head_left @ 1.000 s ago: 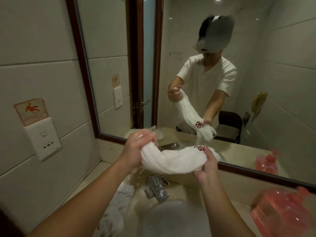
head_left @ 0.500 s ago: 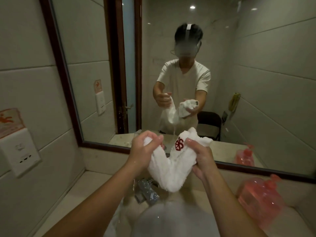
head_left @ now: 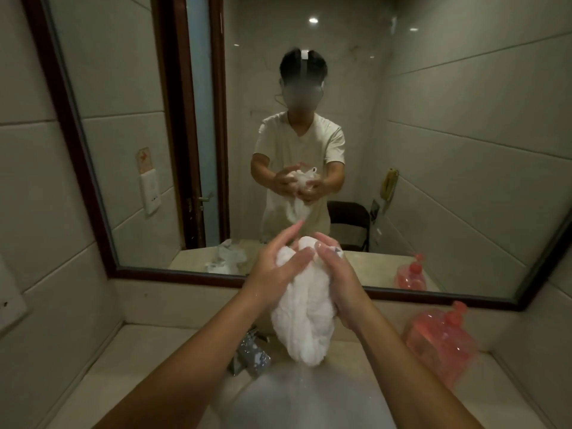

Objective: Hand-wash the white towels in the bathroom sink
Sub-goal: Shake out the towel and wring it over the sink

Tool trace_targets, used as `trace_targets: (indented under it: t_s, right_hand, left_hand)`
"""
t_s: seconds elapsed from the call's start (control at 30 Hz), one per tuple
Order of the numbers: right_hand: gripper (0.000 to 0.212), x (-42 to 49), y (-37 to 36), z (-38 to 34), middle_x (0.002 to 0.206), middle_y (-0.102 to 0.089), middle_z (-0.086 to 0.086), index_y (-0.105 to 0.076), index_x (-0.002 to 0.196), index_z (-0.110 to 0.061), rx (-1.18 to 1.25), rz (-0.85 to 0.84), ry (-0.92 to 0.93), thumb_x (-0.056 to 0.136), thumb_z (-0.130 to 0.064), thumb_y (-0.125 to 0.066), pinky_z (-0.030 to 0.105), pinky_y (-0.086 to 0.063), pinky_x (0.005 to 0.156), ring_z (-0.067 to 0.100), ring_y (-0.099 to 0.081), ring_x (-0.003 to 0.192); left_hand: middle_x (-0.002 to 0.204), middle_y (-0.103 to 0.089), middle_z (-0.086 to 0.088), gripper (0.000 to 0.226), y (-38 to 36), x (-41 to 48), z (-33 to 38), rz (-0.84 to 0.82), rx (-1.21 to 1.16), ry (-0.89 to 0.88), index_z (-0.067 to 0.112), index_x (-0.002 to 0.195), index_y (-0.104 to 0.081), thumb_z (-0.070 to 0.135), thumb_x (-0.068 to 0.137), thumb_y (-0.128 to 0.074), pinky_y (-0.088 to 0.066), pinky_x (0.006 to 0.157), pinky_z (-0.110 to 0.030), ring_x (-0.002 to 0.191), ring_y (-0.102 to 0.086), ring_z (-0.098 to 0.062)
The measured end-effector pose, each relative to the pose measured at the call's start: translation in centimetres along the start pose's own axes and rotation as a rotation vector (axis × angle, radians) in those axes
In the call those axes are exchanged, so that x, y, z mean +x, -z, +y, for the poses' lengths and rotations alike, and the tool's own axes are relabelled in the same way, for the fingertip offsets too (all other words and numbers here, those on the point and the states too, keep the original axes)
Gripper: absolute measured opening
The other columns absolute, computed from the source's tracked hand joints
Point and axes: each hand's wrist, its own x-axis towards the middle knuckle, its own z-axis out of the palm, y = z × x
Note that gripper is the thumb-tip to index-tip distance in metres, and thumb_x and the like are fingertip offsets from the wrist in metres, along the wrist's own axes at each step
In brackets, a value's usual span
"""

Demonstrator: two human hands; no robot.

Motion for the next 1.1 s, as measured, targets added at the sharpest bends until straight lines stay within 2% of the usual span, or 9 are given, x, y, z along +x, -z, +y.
trace_targets:
  t_s: [0.07,0.17,0.33,0.43,0.53,0.73,0.9,1.0,1.1]
  right_hand:
    - [0.052,-0.7,-0.6,-0.9,0.113,-0.079,0.004,-0.054,0.129,-0.031,0.008,0.015,-0.056,0.1,-0.072,-0.044,0.028,-0.063,0.074,0.011,-0.079,0.093]
    - [0.055,-1.8,-0.9,-1.6,0.07,-0.074,-0.012,-0.051,0.101,-0.027,0.081,0.084,-0.147,0.1,-0.069,-0.016,0.033,-0.06,0.079,0.006,-0.075,0.072]
    - [0.077,-3.1,3.9,4.2,0.12,-0.076,-0.001,-0.053,0.136,-0.032,-0.134,0.098,-0.205,0.082,-0.088,-0.056,0.033,-0.06,0.089,0.017,-0.074,0.106]
    - [0.106,-4.8,7.6,8.0,0.145,-0.063,-0.006,-0.044,0.153,-0.036,-0.184,0.032,-0.227,0.061,-0.068,-0.086,0.031,-0.061,0.089,0.009,-0.07,0.119]
    - [0.102,-5.2,9.2,10.6,0.14,-0.067,-0.006,-0.051,0.146,-0.04,-0.265,-0.048,-0.27,0.054,-0.04,-0.094,0.045,-0.06,0.1,0.015,-0.068,0.122]
    - [0.103,-5.7,11.3,11.0,0.132,-0.052,-0.019,-0.036,0.137,-0.043,-0.376,-0.138,-0.268,0.065,-0.009,-0.101,0.01,-0.054,0.078,0.002,-0.056,0.118]
    - [0.073,-5.5,12.1,11.0,0.115,-0.067,-0.011,-0.056,0.115,-0.04,-0.512,-0.176,-0.228,0.065,-0.008,-0.098,0.023,-0.061,0.081,0.007,-0.068,0.105]
    - [0.079,-5.3,13.3,11.6,0.121,-0.069,-0.011,-0.057,0.134,-0.03,-0.442,-0.218,-0.379,0.067,-0.021,-0.097,0.021,-0.058,0.088,0.006,-0.069,0.108]
    - [0.087,-5.5,14.8,11.7,0.127,-0.075,0.006,-0.062,0.142,-0.021,-0.174,-0.271,-0.539,0.062,-0.03,-0.094,0.05,-0.062,0.096,0.025,-0.072,0.118]
  left_hand:
    - [0.144,-0.058,0.018,0.051,0.0,0.1,-0.9,-0.115,0.066,0.079,0.051,0.125,-0.067,0.054,0.076,-0.083,-0.052,0.101,-0.026,0.128,-0.059,-0.002]
    - [0.101,-0.071,0.019,0.038,-1.0,-0.1,-2.5,-0.041,0.138,0.152,0.028,0.093,-0.069,0.03,0.068,-0.097,-0.057,0.08,-0.024,0.097,-0.068,-0.003]
    - [0.084,-0.072,0.005,0.038,-3.2,-0.5,-5.8,0.097,0.044,0.297,0.018,0.078,-0.061,0.032,0.072,-0.095,-0.061,0.071,-0.039,0.082,-0.072,-0.016]
    - [0.083,-0.071,-0.006,0.035,-4.3,-0.6,-8.4,0.282,-0.167,0.441,0.01,0.082,-0.058,0.023,0.078,-0.09,-0.059,0.065,-0.042,0.079,-0.071,-0.029]
    - [0.081,-0.071,-0.008,0.025,-6.4,-0.4,-10.0,0.423,-0.322,0.494,0.013,0.084,-0.06,0.011,0.082,-0.085,-0.055,0.055,-0.032,0.068,-0.069,-0.024]
    - [0.091,-0.074,-0.013,0.031,-10.3,0.1,-12.4,0.552,-0.361,0.581,0.006,0.106,-0.069,0.012,0.082,-0.086,-0.06,0.062,-0.033,0.074,-0.071,-0.024]
    - [0.089,-0.073,-0.006,0.03,-12.8,0.5,-14.0,0.728,-0.175,0.595,0.007,0.101,-0.071,0.015,0.078,-0.089,-0.055,0.054,-0.023,0.075,-0.068,-0.021]
    - [0.106,-0.071,-0.005,0.043,-13.0,0.8,-13.7,0.588,-0.083,0.674,0.014,0.113,-0.066,0.029,0.08,-0.089,-0.056,0.065,-0.028,0.088,-0.07,-0.02]
    - [0.111,-0.066,-0.011,0.057,-10.3,1.2,-12.3,0.108,-0.306,0.767,0.006,0.126,-0.059,0.037,0.082,-0.077,-0.056,0.074,-0.032,0.093,-0.069,-0.021]
